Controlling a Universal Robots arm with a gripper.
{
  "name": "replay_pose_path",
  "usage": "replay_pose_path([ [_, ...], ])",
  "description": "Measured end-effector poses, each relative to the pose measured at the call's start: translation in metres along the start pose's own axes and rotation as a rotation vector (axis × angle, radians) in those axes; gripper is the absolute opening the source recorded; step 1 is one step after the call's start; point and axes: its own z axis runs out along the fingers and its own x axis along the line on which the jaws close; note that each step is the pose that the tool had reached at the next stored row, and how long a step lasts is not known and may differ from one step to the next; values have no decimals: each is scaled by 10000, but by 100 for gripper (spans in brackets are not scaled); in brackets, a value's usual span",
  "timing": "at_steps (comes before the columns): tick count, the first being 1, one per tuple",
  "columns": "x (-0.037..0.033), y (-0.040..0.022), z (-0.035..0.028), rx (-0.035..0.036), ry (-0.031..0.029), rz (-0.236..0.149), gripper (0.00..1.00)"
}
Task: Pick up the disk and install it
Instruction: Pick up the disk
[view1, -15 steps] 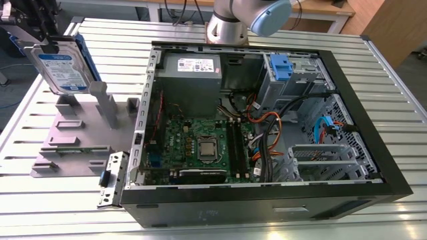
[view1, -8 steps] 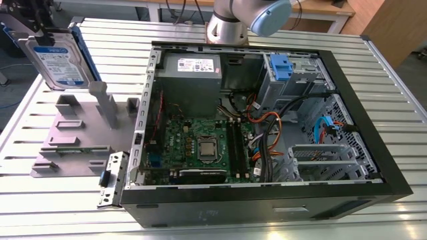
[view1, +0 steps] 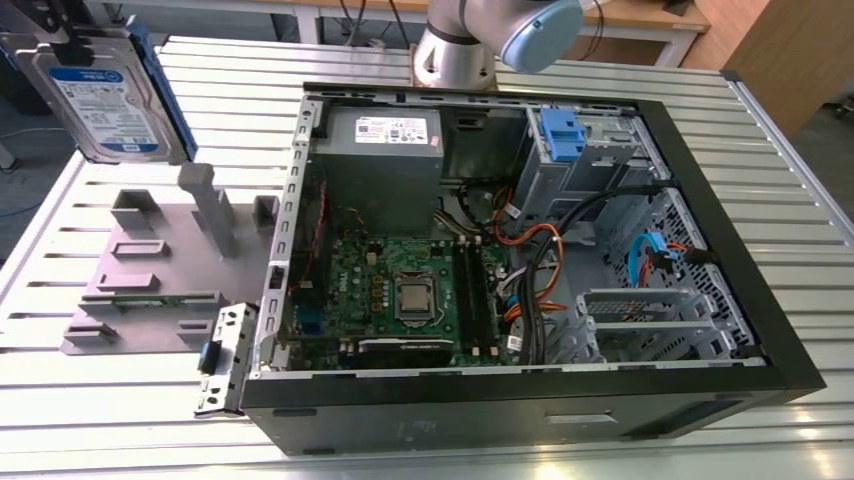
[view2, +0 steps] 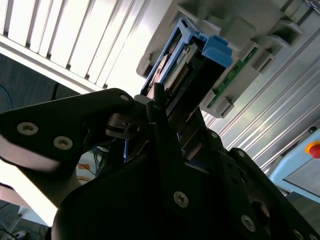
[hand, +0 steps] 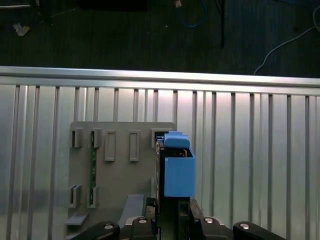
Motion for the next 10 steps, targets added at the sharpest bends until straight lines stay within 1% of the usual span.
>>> replay_pose_path([
  [10,-8,7,-221,0,0,-1,35],
])
